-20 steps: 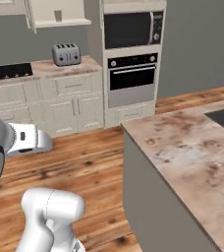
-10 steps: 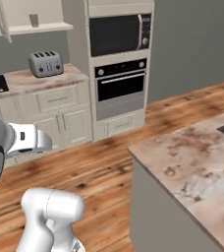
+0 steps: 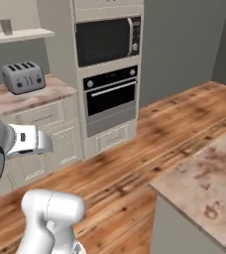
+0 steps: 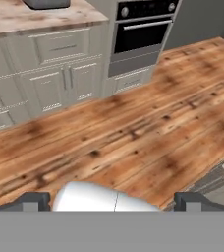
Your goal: There is a bowl on the dining counter. Grab a lemon wedge from the fridge and place it in the bowl. Then get the liquor bottle and glass cup from the cabinet and place them next to the bowl.
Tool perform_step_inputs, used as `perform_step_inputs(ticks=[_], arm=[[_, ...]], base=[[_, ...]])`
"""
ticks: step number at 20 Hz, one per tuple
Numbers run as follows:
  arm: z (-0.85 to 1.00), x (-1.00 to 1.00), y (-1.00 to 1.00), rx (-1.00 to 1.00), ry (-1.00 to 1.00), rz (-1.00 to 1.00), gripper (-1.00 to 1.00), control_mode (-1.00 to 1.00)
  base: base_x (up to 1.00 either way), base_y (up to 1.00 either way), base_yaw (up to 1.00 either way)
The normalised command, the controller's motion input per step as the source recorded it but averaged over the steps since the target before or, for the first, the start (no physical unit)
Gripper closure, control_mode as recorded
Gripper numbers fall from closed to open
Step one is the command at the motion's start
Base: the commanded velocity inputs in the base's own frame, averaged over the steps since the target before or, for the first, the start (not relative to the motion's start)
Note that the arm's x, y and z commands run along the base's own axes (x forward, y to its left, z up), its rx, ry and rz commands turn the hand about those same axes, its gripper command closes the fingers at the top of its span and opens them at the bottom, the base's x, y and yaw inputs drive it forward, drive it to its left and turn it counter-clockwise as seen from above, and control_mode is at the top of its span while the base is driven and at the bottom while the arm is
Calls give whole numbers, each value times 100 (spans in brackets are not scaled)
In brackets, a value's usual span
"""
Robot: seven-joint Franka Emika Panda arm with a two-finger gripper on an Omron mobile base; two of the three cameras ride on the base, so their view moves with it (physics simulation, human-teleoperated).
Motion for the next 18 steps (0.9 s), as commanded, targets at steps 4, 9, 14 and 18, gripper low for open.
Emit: perform_step_inputs(ticks=[4, 9, 14, 18], arm=[[0, 0, 0, 0, 0, 0, -100, 100], [0, 0, 0, 0, 0, 0, -100, 100], [0, 0, 0, 0, 0, 0, -100, 100], [0, 0, 0, 0, 0, 0, -100, 100]], base=[[95, 52, -29], [100, 43, -17], [100, 26, 3], [99, 1, 30]])
